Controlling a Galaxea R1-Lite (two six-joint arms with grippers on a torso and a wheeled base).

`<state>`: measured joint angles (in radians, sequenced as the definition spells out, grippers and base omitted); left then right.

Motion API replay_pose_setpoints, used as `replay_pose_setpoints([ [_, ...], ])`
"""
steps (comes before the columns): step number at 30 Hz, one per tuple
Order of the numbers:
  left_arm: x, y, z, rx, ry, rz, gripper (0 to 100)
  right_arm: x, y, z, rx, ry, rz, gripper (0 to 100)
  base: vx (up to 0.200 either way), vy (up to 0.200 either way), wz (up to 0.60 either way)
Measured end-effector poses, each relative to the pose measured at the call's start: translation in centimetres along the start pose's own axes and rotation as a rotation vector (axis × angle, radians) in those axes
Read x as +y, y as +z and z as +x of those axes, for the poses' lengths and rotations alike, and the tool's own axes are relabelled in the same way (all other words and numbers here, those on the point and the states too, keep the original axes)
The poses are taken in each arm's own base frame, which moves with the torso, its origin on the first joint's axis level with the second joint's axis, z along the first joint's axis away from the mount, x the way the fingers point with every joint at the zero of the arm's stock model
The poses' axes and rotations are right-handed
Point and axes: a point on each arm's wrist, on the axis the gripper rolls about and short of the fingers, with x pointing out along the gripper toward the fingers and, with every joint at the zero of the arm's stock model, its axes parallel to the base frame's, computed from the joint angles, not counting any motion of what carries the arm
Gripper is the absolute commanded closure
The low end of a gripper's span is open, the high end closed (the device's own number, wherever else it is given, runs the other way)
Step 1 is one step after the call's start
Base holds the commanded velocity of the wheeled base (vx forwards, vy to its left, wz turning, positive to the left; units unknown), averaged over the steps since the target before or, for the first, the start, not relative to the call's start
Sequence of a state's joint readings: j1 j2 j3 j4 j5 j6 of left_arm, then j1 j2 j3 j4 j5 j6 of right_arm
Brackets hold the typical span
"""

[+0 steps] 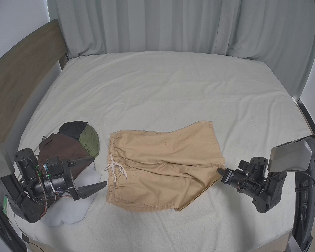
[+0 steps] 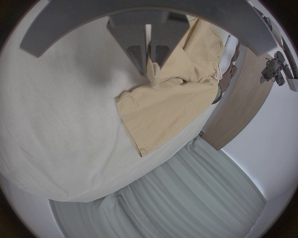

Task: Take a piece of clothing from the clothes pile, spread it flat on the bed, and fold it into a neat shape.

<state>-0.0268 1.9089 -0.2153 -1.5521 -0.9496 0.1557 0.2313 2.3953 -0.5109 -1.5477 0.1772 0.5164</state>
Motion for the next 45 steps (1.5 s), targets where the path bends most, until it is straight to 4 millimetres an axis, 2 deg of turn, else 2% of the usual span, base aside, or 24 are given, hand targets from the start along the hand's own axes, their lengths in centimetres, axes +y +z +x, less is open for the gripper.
replay_pose_setpoints([
  [2, 0.0, 0.0, 0.0, 0.001, -0.001, 0.0, 0, 0.0, 0.0, 0.0, 0.001, 0.001, -0.001, 100, 0.0, 0.0, 0.0],
  [3, 0.0, 0.0, 0.0, 0.001, -0.001, 0.0, 0, 0.0, 0.0, 0.0, 0.001, 0.001, -0.001, 0, 0.0, 0.0, 0.0],
  [12, 0.0, -0.1, 0.0, 0.003, -0.001, -0.003, 0, 0.5, -0.6, -0.9, 0.035, -0.001, -0.006, 0, 0.0, 0.0, 0.0],
  [23, 0.0, -0.1, 0.0, 0.004, -0.002, -0.003, 0, 2.0, -3.4, -3.5, 0.196, 0.041, -0.064, 0, 0.0, 0.0, 0.0],
  [35, 0.0, -0.2, 0.0, 0.005, -0.001, -0.005, 0, 3.2, -4.7, -3.7, 0.249, 0.076, -0.072, 0, 0.0, 0.0, 0.0],
  [36, 0.0, -0.2, 0.0, 0.005, -0.001, -0.005, 0, 3.2, -4.8, -3.7, 0.252, 0.077, -0.072, 100, 0.0, 0.0, 0.0],
  [45, 0.0, -0.2, 0.0, 0.005, 0.0, -0.004, 0, 3.0, -5.5, -3.6, 0.275, 0.067, -0.073, 100, 0.0, 0.0, 0.0],
])
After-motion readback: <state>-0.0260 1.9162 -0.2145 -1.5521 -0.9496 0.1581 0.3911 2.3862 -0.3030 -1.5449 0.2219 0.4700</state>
